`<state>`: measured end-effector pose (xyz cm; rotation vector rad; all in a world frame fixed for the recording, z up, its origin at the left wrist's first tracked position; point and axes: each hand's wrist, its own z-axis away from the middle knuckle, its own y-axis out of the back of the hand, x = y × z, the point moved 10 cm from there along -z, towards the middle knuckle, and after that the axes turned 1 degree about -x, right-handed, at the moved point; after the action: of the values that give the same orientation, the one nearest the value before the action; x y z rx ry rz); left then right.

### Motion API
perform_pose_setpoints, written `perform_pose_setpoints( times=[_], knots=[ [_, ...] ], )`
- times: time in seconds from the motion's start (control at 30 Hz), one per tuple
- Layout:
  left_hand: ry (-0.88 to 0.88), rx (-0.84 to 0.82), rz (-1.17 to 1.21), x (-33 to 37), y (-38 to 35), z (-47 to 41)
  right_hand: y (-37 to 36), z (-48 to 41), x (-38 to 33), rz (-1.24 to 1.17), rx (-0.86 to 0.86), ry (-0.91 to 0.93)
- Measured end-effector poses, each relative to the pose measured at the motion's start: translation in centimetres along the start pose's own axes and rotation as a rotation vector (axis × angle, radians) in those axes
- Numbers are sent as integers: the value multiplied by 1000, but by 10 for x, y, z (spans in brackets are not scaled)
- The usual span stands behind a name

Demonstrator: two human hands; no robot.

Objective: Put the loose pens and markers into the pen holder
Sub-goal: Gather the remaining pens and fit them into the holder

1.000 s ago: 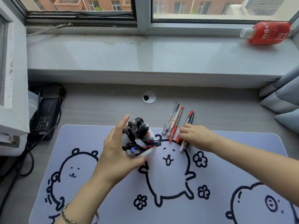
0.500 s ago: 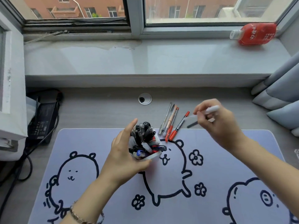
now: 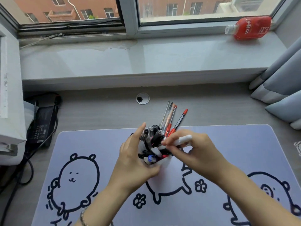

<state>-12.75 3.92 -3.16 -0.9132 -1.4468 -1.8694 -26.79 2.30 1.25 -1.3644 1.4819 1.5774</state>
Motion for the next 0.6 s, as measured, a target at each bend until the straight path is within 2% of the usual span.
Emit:
perform_pose_setpoints(
  times=[0.07,0.13,0.2,0.27,0.33,0.43,0.5,0.6],
  knots=[
    [-3,-10,4,2,-2,0,-4,1,6,30,3,-58],
    [18,-9,30,1,-2,0,3,1,3,63,91,-38],
    [43,-8,48,-1,-2,1,15,2,-7,66,214,24],
    [41,-27,32,0,-4,2,19,3,-22,127,263,152],
    [41,-43,11,2,-6,3,7,2,-28,213,196,222],
    [42,-13,31,1,-3,4,-21,13,-19,309,56,203],
    [15,-3,28,3,1,4,-40,26,-12,455,-29,220],
    [-12,-23,7,10,2,4,-45,24,1,590,-63,139]
  ],
)
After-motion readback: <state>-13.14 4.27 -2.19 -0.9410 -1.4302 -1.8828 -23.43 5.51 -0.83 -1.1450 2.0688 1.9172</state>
